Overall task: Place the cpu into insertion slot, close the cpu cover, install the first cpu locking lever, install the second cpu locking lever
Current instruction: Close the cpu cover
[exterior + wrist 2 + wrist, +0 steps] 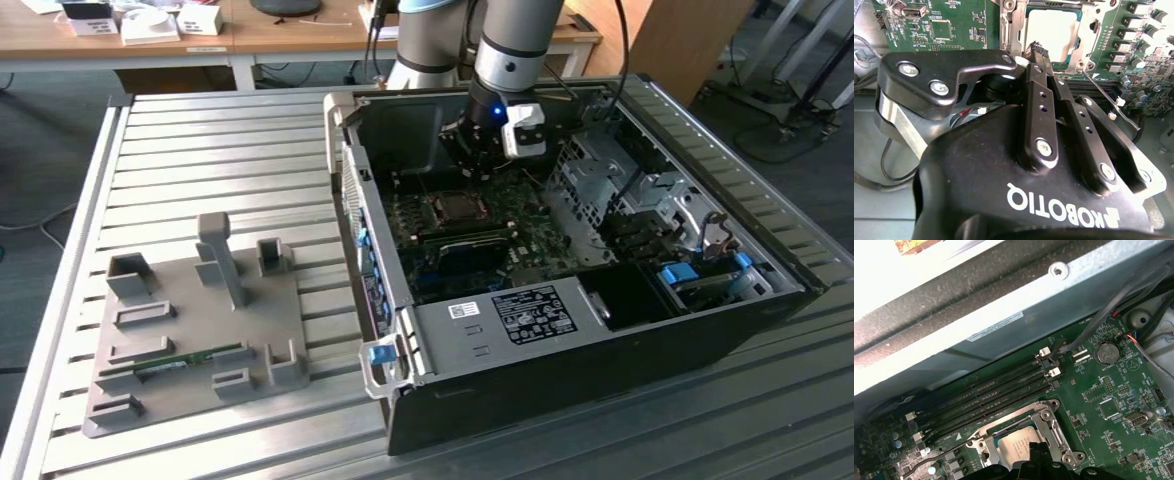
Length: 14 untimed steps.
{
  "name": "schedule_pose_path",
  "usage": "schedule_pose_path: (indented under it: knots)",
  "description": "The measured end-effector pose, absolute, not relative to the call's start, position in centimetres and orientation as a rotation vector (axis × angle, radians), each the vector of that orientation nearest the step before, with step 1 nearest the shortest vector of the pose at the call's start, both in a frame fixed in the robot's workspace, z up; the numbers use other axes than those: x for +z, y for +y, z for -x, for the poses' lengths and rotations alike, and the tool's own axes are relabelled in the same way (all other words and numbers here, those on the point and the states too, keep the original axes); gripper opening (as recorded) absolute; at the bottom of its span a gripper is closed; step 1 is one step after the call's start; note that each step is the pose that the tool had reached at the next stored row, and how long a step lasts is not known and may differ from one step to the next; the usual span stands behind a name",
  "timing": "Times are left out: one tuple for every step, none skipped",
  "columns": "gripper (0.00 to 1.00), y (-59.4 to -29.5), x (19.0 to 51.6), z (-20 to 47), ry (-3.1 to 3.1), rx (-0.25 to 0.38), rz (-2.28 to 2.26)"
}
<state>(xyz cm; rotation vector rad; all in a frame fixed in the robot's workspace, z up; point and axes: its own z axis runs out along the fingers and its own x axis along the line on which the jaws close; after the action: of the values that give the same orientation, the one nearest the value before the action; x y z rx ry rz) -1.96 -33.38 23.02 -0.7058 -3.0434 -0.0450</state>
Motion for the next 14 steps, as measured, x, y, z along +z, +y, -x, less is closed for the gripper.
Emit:
schedule_pose_path:
  knots:
    - [0.11, -33.38, 23.02, 1.96, -3.045, -0.045, 0.699]
    - [0.11, -33.38, 23.02, 1.96, -3.047, -0.045, 0.690]
    - [0.11, -33.38, 23.02, 1.96, -3.050, -0.045, 0.679]
    - [0.11, -33.38, 23.02, 1.96, -3.053, -0.045, 0.666]
    - [0.11, -33.38, 23.02, 1.96, -3.056, -0.045, 0.653]
    - [0.11, -33.38, 23.01, 1.96, -3.059, -0.045, 0.640]
    - [0.11, -33.38, 23.01, 1.96, -3.062, -0.045, 0.627]
    - [0.11, -33.38, 23.01, 1.96, -3.065, -0.045, 0.613]
    - [0.11, -33.38, 23.01, 1.96, -3.068, -0.045, 0.598]
    - [0.11, -33.38, 23.01, 1.96, -3.071, -0.045, 0.583]
    - [0.11, -33.38, 23.01, 1.96, -3.074, -0.045, 0.568]
    - [0.11, -33.38, 23.01, 1.96, -3.077, -0.045, 0.553]
    - [0.11, -33.38, 23.01, 1.96, -3.080, -0.045, 0.539]
    - [0.11, -33.38, 23.00, 1.96, -3.083, -0.045, 0.525]
